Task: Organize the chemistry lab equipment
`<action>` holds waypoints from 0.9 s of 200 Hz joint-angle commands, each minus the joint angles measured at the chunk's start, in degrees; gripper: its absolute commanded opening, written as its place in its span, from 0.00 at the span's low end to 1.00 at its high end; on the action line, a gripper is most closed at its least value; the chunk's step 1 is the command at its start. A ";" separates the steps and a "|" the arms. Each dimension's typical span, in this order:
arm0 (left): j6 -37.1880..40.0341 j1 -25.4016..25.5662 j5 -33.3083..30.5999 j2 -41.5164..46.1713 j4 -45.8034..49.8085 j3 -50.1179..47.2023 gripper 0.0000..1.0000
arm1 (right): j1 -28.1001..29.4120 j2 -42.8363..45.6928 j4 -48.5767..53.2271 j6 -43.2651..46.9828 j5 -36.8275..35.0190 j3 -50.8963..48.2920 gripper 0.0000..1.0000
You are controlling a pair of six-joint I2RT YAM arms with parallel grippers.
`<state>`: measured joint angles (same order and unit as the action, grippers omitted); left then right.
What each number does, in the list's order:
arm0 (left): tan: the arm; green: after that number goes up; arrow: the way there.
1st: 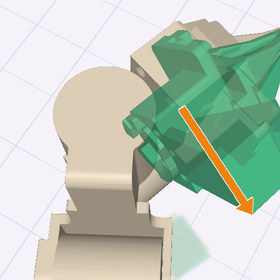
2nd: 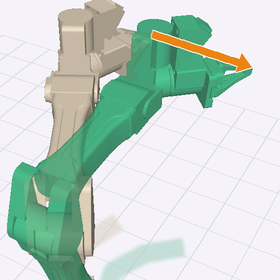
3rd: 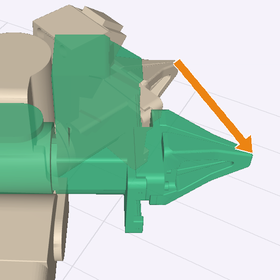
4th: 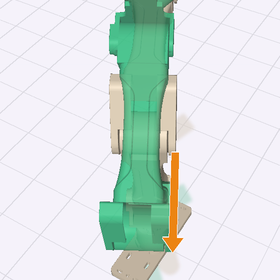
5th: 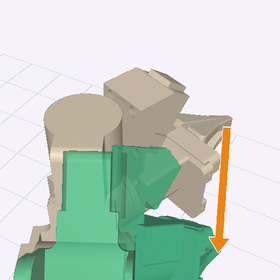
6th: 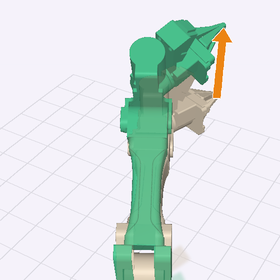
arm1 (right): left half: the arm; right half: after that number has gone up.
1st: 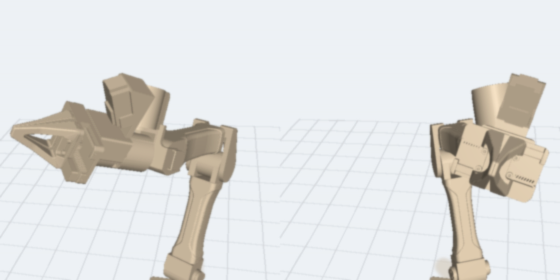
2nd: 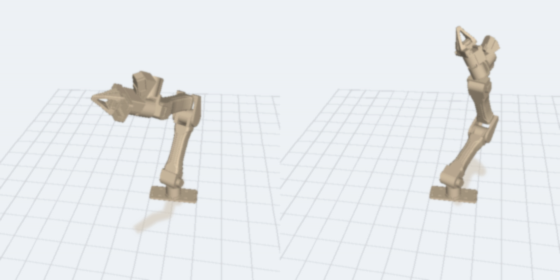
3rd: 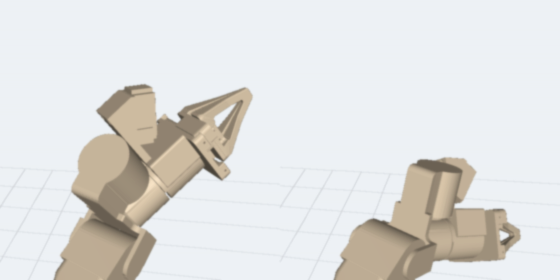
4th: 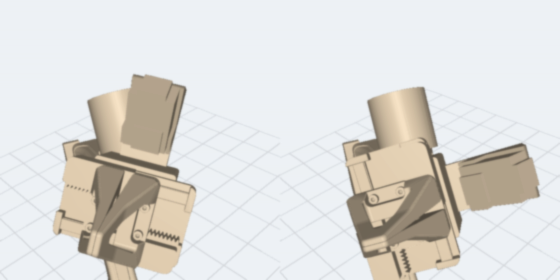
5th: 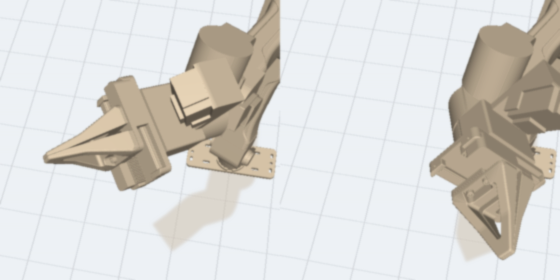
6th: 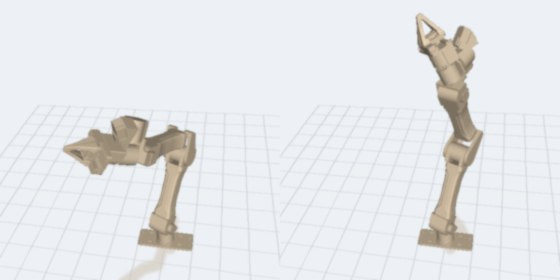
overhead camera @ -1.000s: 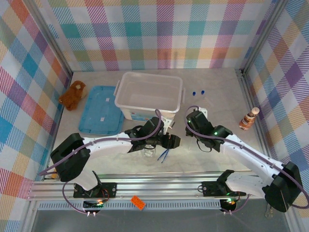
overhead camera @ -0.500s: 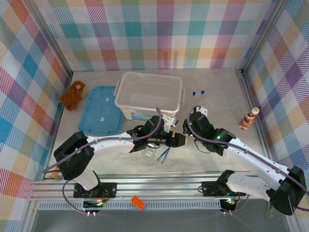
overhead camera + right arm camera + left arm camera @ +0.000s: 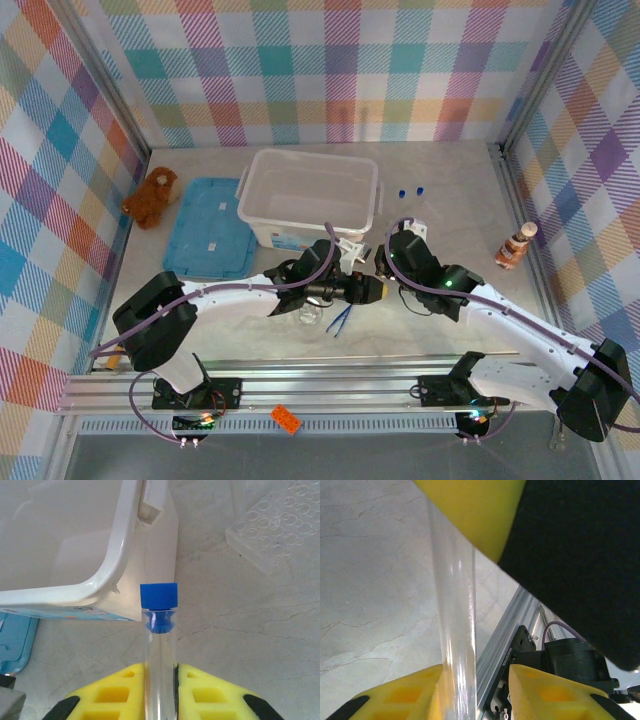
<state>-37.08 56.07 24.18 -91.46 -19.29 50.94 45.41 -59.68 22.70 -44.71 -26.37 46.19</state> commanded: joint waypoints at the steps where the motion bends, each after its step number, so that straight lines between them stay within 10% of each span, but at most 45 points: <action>1: -0.04 0.44 1.35 -0.91 -1.45 0.97 0.34 | 0.47 0.57 -2.03 -1.61 -0.20 1.58 0.19; 139: 2.20 0.44 -0.15 0.44 0.47 0.57 0.02 | 0.47 2.14 -0.98 -1.94 0.21 1.46 0.21; 180: 6.51 0.43 -1.90 2.13 4.97 0.59 0.01 | -0.07 3.57 3.58 1.91 -1.34 4.66 0.58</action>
<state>-34.61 56.16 23.70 -91.96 -17.78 50.92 45.41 -58.06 23.38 -45.45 -26.72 46.72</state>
